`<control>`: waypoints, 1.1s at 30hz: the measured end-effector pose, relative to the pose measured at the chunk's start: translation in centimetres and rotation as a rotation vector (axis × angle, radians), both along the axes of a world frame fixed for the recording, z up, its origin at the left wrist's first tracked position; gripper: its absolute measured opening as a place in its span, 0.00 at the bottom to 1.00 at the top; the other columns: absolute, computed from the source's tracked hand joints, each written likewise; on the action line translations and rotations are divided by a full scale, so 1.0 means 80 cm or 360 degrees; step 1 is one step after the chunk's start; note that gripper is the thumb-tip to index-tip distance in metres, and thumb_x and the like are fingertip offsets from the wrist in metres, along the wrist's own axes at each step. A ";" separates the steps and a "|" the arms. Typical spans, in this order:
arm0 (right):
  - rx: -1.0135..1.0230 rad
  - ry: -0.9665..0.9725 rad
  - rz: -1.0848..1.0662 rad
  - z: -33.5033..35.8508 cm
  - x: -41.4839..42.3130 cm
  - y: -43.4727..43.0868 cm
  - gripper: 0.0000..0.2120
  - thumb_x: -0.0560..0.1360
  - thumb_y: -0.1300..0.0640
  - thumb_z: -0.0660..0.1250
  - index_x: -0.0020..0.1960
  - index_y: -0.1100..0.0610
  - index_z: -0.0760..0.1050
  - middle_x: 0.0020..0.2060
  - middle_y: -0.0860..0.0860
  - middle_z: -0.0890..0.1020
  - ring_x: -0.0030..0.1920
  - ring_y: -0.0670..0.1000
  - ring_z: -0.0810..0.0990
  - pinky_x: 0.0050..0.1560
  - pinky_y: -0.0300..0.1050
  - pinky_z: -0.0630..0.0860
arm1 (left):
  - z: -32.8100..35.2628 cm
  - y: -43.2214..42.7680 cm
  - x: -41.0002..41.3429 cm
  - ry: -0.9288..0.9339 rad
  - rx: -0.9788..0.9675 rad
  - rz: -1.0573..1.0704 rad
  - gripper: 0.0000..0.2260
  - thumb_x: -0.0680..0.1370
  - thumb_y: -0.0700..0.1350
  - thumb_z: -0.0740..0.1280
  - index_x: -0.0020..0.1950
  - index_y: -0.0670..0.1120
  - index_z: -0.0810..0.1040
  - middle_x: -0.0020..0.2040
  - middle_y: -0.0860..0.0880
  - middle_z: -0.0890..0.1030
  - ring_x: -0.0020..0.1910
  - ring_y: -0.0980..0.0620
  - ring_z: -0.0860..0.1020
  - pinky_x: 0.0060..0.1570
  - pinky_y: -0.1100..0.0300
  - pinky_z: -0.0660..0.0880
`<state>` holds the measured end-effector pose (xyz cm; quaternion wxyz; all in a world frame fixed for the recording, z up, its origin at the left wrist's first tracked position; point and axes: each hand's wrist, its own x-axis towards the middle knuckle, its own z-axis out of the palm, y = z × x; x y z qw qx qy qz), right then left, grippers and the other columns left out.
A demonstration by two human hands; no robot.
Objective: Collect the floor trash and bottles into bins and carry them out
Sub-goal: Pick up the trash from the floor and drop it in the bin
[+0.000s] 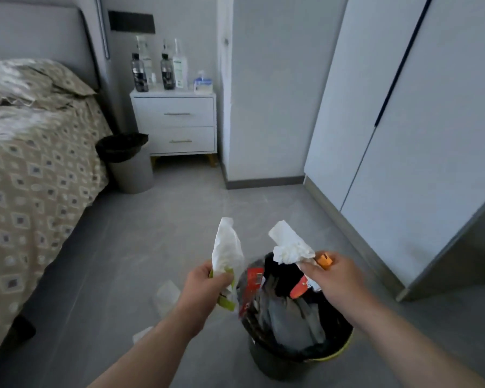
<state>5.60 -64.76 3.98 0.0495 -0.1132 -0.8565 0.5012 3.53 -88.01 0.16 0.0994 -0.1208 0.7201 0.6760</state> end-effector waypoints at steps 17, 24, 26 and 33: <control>-0.0353 -0.0177 -0.0413 -0.075 -0.003 0.118 0.08 0.73 0.56 0.71 0.45 0.63 0.80 0.38 0.58 0.82 0.38 0.52 0.79 0.38 0.45 0.80 | -0.115 0.206 -0.044 -0.0804 0.0351 0.0069 0.10 0.72 0.38 0.68 0.52 0.40 0.76 0.47 0.38 0.78 0.50 0.37 0.78 0.56 0.43 0.77; -0.0319 -0.0234 -0.0351 -0.084 -0.017 0.109 0.09 0.74 0.55 0.70 0.45 0.62 0.80 0.40 0.55 0.82 0.37 0.49 0.79 0.33 0.39 0.78 | -0.098 0.178 -0.030 -0.0562 0.0054 -0.0306 0.25 0.72 0.53 0.71 0.64 0.42 0.72 0.43 0.48 0.75 0.37 0.52 0.74 0.40 0.58 0.76; -0.0253 -0.0243 -0.0321 -0.088 -0.019 0.104 0.13 0.73 0.55 0.71 0.44 0.66 0.78 0.36 0.56 0.79 0.35 0.51 0.77 0.34 0.41 0.77 | -0.085 0.151 -0.016 -0.0237 -0.0239 -0.0398 0.17 0.74 0.51 0.69 0.59 0.46 0.75 0.49 0.52 0.77 0.47 0.52 0.77 0.51 0.55 0.75; 0.0325 -0.0475 0.0008 -0.095 -0.019 0.068 0.13 0.71 0.52 0.70 0.36 0.60 0.73 0.28 0.52 0.72 0.30 0.49 0.70 0.33 0.43 0.64 | -0.109 0.046 0.019 0.0453 -0.1401 -0.0797 0.31 0.76 0.58 0.63 0.76 0.51 0.59 0.76 0.56 0.58 0.76 0.55 0.53 0.73 0.59 0.54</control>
